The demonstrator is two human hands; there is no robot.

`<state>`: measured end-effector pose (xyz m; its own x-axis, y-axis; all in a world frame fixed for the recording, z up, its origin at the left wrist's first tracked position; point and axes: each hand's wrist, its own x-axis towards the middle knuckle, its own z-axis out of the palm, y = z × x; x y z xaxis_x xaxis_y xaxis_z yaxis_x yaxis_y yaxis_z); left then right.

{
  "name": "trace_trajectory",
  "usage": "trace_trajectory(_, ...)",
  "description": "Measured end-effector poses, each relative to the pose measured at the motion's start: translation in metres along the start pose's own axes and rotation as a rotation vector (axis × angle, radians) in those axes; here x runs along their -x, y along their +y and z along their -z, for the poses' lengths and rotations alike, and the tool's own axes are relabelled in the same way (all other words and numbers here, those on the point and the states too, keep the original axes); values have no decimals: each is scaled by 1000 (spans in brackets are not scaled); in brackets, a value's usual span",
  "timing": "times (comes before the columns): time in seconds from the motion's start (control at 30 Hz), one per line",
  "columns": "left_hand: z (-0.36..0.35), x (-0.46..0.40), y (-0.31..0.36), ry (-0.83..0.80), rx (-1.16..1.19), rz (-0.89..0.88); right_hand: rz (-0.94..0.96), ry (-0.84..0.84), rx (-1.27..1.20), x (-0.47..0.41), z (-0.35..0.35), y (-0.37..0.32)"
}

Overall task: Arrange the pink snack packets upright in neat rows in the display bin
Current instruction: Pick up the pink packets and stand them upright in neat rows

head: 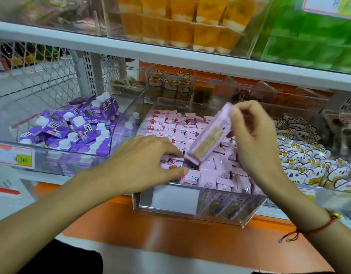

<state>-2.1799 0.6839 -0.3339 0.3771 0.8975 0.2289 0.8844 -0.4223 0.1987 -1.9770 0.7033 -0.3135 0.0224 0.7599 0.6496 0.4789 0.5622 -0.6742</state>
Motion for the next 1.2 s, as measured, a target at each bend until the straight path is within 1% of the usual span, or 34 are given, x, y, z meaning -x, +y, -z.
trace_trajectory(0.07,1,0,1,27,78,23,-177,127,-158,-3,5,0)
trace_trajectory(0.1,2,1,2,52,147,35,-294,142,-259,-4,6,0)
trace_trajectory(0.17,4,1,4,140,328,58,-486,87,-383,-2,5,-1)
trace_trajectory(0.2,4,2,5,191,411,55,-542,52,-417,0,3,-1)
trace_trajectory(0.27,5,2,10,265,493,-6,-598,5,-500,4,-1,-2)
trace_trajectory(0.33,6,2,12,317,508,-88,-648,-51,-593,5,-3,-6)
trace_trajectory(0.4,8,2,12,341,610,-72,-672,-117,-621,3,-2,-9)
trace_trajectory(0.43,10,2,12,340,722,-23,-645,-130,-575,1,-1,-9)
trace_trajectory(0.47,13,1,12,331,837,42,-567,-142,-477,0,1,-7)
trace_trajectory(0.5,15,0,12,319,912,107,-437,-169,-348,-1,4,-6)
trace_trajectory(0.53,17,-1,12,308,950,161,-288,-229,-230,0,7,-7)
trace_trajectory(0.57,18,-2,12,296,986,202,-162,-322,-135,1,9,-10)
trace_trajectory(0.63,19,-3,13,268,1070,258,1,-488,6,5,9,-14)
trace_trajectory(0.67,18,-3,13,252,1085,272,53,-520,47,6,7,-15)
trace_trajectory(0.73,17,-3,14,223,1072,288,73,-513,69,7,5,-14)
trace_trajectory(0.87,15,-4,11,245,1087,257,-46,-489,-14,6,3,-11)
trace_trajectory(0.9,14,-4,10,277,1031,231,-109,-473,-66,4,3,-9)
trace_trajectory(0.97,11,-3,3,358,804,139,-241,-441,-197,2,5,-4)
trace_trajectory(1.03,9,-1,-3,386,583,64,-367,-412,-326,-1,6,1)
trace_trajectory(1.13,10,3,-6,329,310,-22,-523,-332,-548,-3,7,6)
trace_trajectory(1.2,10,5,-7,233,212,-99,-548,-278,-648,-4,7,9)
